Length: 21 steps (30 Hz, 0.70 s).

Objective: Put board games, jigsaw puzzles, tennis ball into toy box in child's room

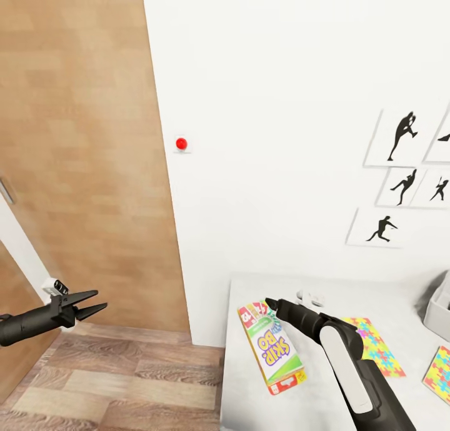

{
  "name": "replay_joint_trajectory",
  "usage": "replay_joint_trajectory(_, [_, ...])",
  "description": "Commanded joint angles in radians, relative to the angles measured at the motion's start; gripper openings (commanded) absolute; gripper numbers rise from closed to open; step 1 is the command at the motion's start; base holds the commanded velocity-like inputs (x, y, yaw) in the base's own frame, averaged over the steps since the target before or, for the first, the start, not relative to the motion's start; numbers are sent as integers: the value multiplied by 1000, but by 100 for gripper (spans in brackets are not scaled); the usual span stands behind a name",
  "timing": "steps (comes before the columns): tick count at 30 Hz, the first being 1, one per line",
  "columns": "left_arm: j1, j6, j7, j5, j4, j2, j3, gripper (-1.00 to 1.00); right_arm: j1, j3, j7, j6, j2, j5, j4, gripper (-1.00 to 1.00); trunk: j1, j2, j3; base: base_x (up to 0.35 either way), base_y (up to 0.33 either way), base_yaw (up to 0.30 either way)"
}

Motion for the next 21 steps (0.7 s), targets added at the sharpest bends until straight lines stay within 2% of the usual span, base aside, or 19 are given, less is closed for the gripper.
replay_joint_trajectory(1, [-1,10,-4,0,0,0,-1,100,-1,2,-10,1,-1,-10,0,100,1,-2,-4,0,3,0])
replay_joint_trajectory(21, [-1,10,-4,0,0,0,-4,100,-9,-1,-12,-3,-3,-9,56,100,1,-2,-37,0,0,0])
